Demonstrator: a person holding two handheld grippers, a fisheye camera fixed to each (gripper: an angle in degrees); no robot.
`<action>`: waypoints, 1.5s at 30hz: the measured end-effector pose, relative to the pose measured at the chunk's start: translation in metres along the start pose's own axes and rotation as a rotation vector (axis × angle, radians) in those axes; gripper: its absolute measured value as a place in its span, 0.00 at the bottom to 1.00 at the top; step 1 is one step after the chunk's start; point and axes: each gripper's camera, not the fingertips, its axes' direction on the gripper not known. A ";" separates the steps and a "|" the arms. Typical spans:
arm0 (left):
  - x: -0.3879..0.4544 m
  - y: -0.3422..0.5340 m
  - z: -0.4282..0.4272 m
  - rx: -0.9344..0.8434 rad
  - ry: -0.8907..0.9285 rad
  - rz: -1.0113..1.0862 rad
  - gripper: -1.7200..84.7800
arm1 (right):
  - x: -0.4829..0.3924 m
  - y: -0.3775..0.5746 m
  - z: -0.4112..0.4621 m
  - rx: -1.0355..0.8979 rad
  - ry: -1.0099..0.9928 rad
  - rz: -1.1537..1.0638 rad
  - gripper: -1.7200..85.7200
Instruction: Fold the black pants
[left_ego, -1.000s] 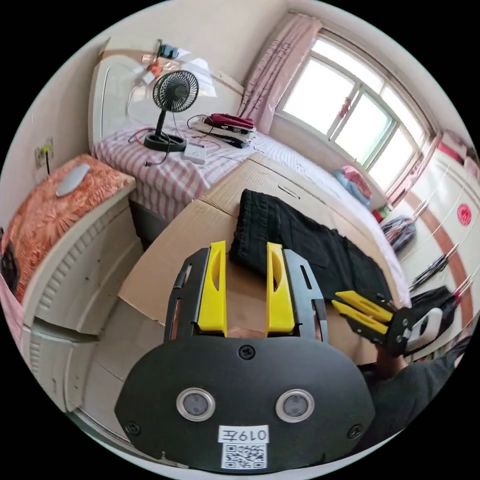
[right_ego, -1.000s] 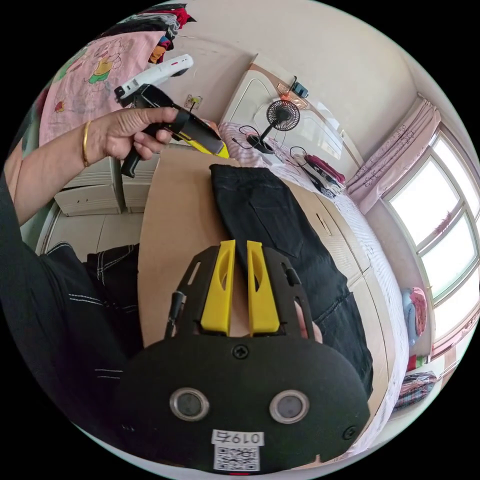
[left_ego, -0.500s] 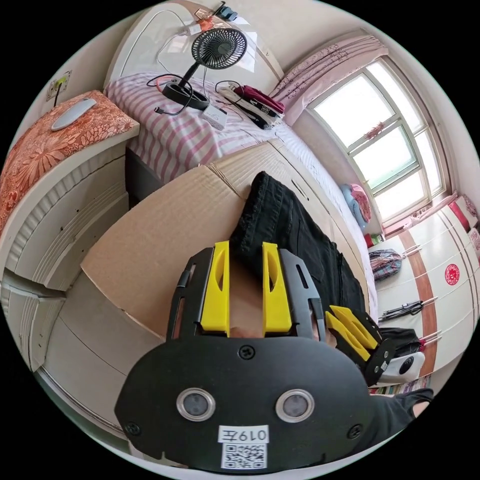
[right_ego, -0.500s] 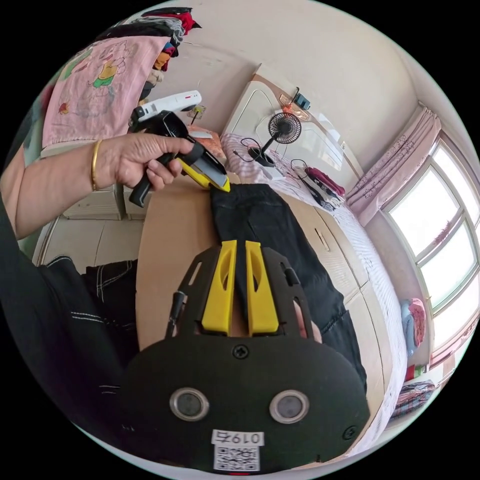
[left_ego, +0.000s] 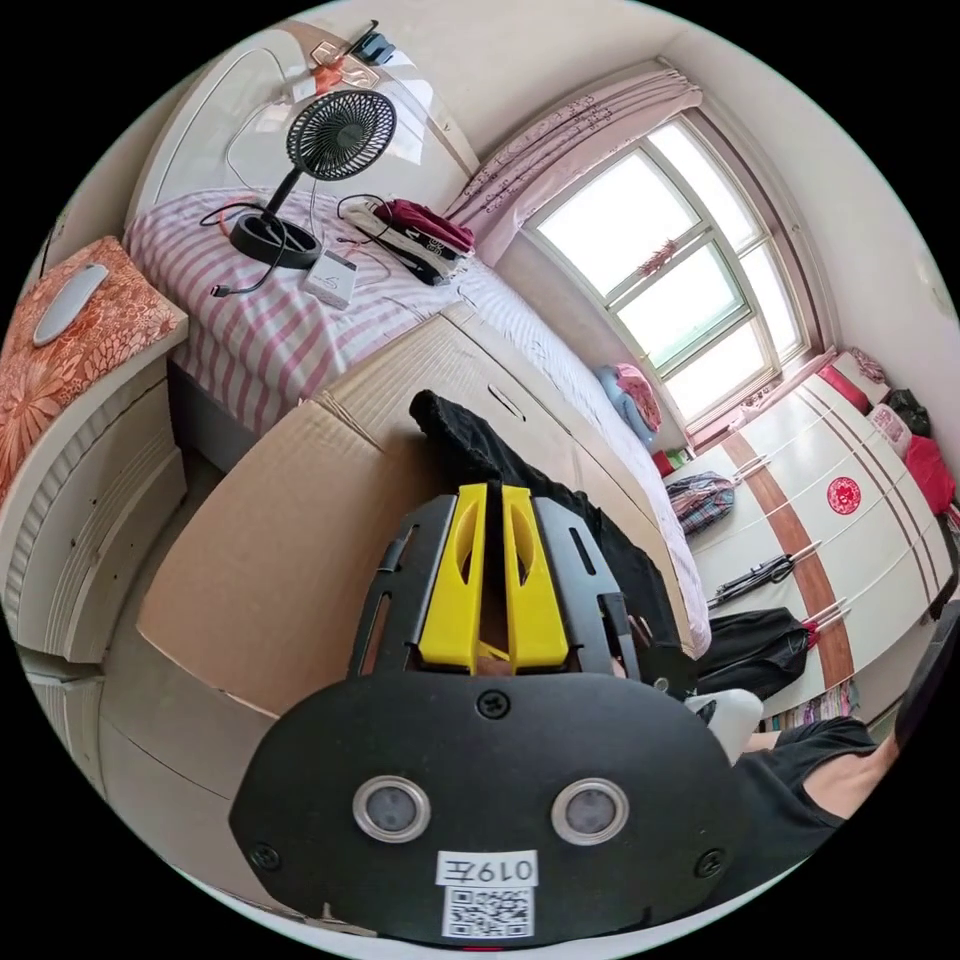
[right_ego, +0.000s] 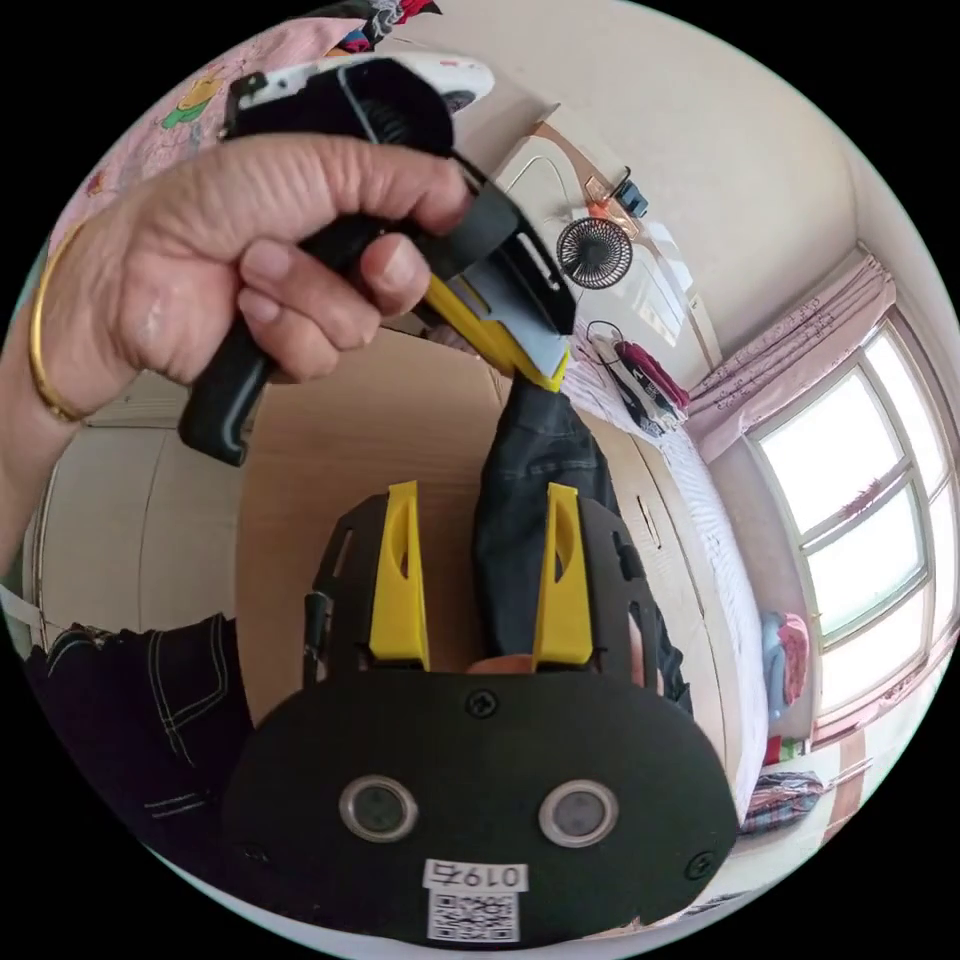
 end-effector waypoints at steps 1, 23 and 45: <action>0.000 -0.004 0.000 0.001 0.007 0.003 0.04 | -0.009 -0.005 0.013 -0.027 0.092 0.003 0.19; -0.139 -0.174 0.112 -0.160 0.388 -0.348 0.19 | 0.020 -0.099 0.090 0.023 0.142 0.172 0.04; -0.030 -0.267 0.226 -0.300 0.374 -0.086 0.04 | 0.161 -0.331 0.115 0.044 0.070 0.256 0.05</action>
